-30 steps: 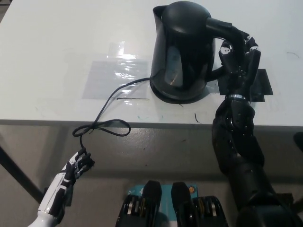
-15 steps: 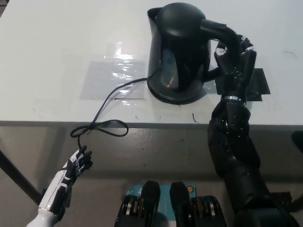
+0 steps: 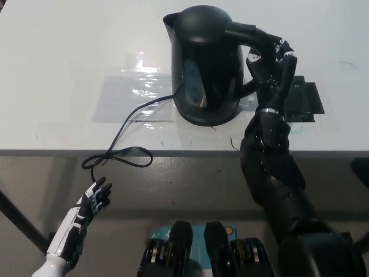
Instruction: A kettle and its base are kept separately on the desk infront of the robot and the robot uses its right hand to lift the kettle by its handle and places it on its base to align it correctly.
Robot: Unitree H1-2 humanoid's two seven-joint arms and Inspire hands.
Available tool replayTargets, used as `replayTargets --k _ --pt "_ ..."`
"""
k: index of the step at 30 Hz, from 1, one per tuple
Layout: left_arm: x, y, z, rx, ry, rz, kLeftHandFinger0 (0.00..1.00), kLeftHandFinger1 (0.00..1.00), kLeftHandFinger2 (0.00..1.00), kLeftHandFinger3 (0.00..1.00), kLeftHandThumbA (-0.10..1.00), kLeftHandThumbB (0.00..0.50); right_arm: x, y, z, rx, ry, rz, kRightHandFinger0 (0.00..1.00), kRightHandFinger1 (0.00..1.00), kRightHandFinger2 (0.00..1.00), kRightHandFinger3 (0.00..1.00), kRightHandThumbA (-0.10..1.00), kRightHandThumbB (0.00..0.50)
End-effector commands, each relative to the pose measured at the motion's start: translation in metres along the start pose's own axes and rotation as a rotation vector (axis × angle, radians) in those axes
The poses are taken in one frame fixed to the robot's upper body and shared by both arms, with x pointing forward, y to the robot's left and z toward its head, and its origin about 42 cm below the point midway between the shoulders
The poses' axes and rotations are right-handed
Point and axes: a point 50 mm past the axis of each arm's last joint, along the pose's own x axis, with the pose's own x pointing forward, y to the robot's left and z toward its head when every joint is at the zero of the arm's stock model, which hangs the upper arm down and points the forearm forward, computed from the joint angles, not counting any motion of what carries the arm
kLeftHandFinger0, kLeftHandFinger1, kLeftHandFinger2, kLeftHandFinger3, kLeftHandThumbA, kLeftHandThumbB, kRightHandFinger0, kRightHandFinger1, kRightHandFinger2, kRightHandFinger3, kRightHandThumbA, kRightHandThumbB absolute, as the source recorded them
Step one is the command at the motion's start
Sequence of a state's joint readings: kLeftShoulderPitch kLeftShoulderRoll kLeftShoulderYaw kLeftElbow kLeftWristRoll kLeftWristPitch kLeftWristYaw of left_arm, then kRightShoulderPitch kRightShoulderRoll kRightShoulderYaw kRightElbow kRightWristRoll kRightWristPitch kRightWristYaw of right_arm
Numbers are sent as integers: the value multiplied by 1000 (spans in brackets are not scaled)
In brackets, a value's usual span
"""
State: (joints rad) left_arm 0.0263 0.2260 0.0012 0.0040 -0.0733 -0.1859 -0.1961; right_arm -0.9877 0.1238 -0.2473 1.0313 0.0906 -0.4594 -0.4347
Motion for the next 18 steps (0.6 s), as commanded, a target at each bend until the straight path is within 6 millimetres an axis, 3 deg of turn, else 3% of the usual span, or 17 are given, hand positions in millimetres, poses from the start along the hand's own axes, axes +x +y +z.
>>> replayTargets --k 1,7,9,10,15,16,17,18 --pt "4 3 9 16 -44 -14 1000 1000 1000 1000 988 241 4 40 20 10 -40 53 0 0 351 497 -100 76" --pt "4 6 10 23 -43 -17 1000 1000 1000 1000 998 234 16 28 24 -39 -53 42 0 0 356 491 -100 46" --pt "4 6 9 20 -41 -17 1000 1000 1000 1000 1000 237 21 23 25 -91 -66 61 0 47 407 517 -77 79" --pt "4 6 9 19 -41 -16 1000 1000 1000 1000 1000 237 22 22 24 -118 -71 76 38 123 496 591 -16 132" --pt "4 6 9 20 -42 -15 1000 1000 1000 1000 1000 237 23 21 24 -146 -75 93 38 123 496 591 -16 132" --pt "4 6 9 20 -43 -16 1000 1000 1000 1000 1000 236 23 21 23 -160 -74 131 413 468 786 877 228 239" --pt "4 6 9 20 -44 -17 1000 1000 1000 1000 1000 236 24 20 22 -170 -72 159 413 468 786 877 228 239" --pt "4 5 8 16 -44 -16 1000 1000 1000 1000 988 226 30 10 16 -227 9 464 1000 1000 1000 1000 674 490"
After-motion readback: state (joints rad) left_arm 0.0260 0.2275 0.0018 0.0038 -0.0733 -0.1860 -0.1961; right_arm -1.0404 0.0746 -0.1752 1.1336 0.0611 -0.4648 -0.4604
